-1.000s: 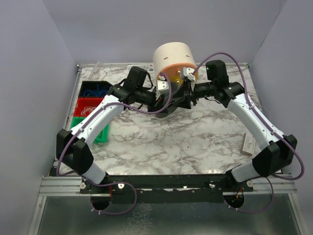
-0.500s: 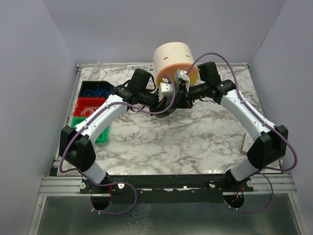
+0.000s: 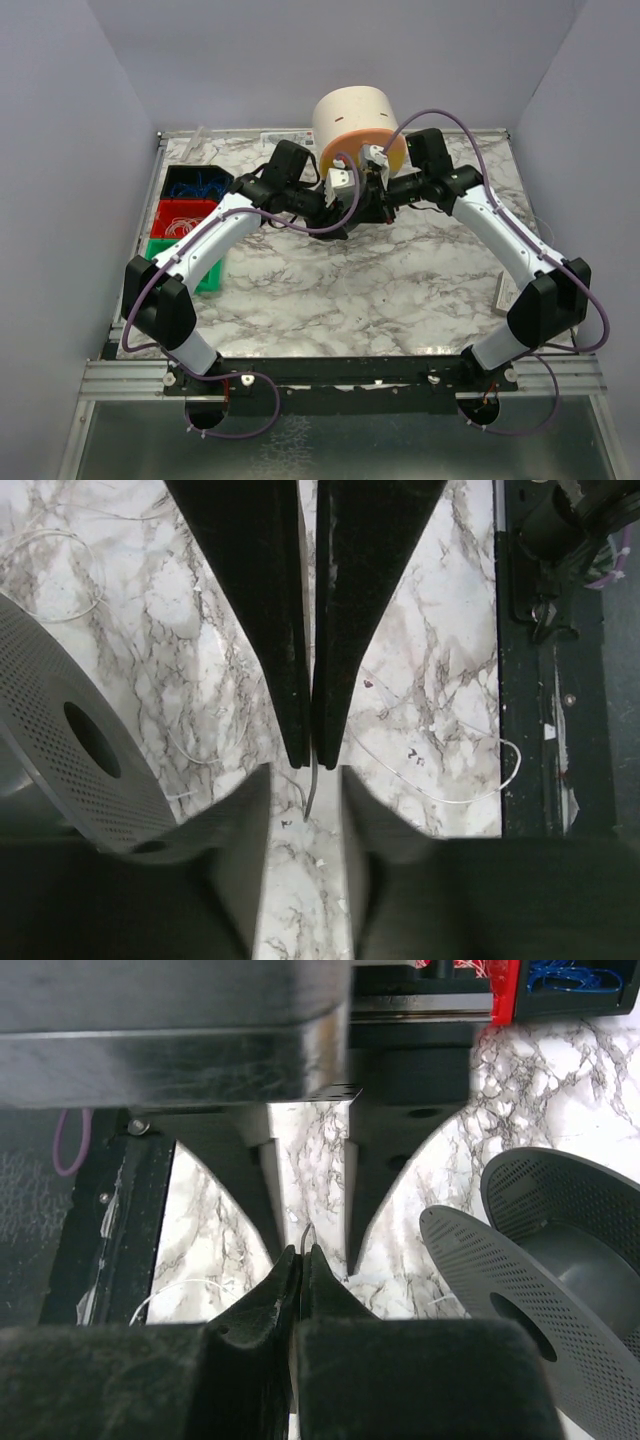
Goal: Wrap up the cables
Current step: Wrap the cable around the cable reel.
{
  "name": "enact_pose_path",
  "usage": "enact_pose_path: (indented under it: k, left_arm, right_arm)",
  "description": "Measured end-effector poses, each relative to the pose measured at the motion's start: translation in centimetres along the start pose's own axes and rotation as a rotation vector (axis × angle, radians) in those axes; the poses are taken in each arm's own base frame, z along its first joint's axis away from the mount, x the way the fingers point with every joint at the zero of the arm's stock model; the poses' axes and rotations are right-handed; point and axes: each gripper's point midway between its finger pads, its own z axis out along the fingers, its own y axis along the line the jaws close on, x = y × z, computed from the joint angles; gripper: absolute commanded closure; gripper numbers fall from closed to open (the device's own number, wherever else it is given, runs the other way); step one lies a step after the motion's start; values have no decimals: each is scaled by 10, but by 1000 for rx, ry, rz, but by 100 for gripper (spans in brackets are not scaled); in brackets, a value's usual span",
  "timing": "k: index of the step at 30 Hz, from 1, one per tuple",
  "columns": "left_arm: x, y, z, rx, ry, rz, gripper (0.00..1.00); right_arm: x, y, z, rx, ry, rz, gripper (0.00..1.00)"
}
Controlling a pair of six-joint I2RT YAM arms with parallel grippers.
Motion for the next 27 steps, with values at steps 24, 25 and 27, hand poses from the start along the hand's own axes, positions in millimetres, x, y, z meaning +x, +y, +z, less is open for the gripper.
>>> enact_pose_path:
  k: [24, 25, 27]
  left_arm:
    - [-8, 54, -24, -360, -51, 20, 1]
    - [-7, 61, -26, -401, -47, 23, 1]
    - [-5, 72, -28, -457, -37, 27, 1]
  right_arm:
    - [-7, -66, -46, 351, -128, 222, 100]
    - [-9, -70, -48, 378, -135, 236, 99]
    - [-14, -80, -52, 432, -149, 276, 100]
